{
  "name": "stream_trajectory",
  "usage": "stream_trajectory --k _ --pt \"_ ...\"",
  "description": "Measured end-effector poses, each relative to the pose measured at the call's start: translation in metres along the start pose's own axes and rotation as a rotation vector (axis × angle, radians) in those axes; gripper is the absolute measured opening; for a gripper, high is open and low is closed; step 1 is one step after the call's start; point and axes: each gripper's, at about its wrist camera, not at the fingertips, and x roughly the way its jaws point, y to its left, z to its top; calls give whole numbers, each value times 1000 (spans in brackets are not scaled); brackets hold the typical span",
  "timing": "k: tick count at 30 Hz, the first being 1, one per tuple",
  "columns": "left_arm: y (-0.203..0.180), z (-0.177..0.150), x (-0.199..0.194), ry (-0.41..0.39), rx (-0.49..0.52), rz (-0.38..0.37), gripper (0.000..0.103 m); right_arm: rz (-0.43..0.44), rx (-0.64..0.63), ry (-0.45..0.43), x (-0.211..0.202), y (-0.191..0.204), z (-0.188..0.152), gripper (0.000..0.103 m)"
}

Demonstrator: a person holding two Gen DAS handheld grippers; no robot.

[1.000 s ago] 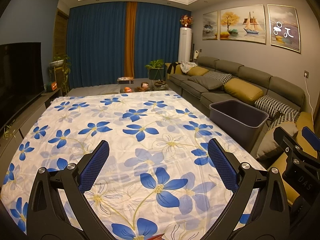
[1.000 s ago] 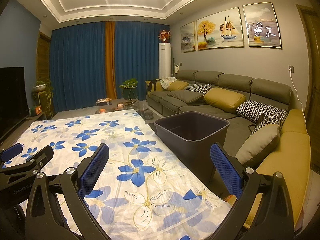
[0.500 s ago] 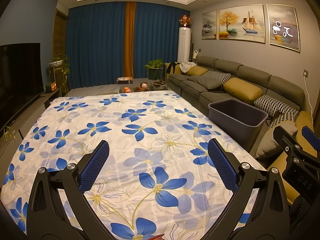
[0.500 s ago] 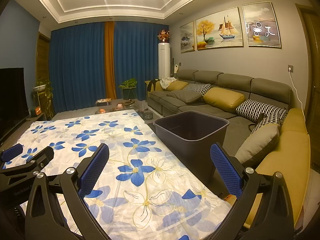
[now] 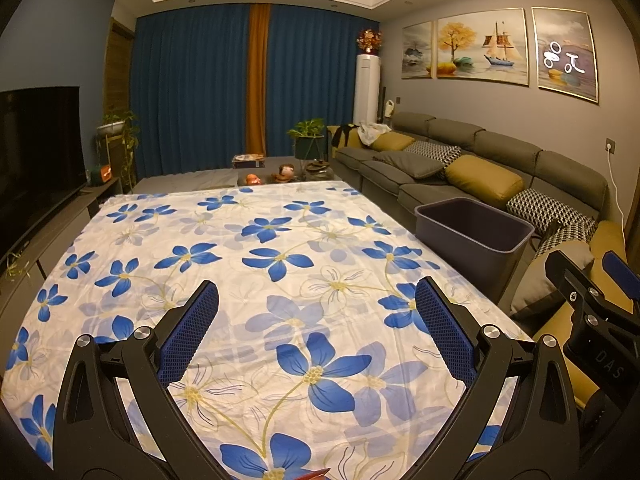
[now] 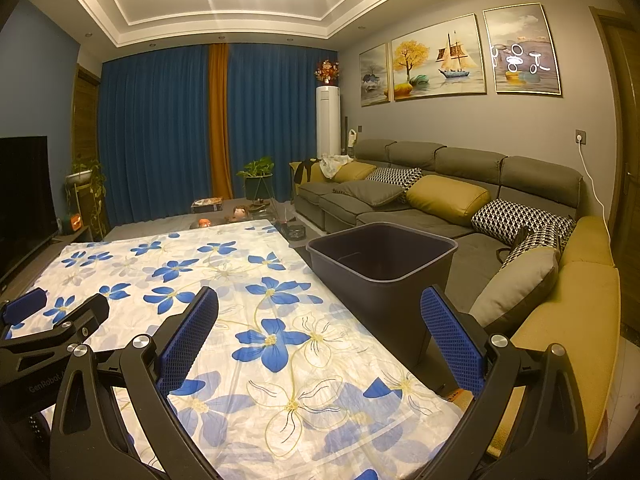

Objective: Collect trash

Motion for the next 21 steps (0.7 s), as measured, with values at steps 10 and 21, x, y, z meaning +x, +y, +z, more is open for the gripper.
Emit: stream_trajectory --k 10,21 --pt "-7 -2 -4 -17 15 -17 97 0 0 3 0 0 0 98" --pt "-7 -1 -5 -25 25 -19 90 2 3 3 -1 -2 -1 97"
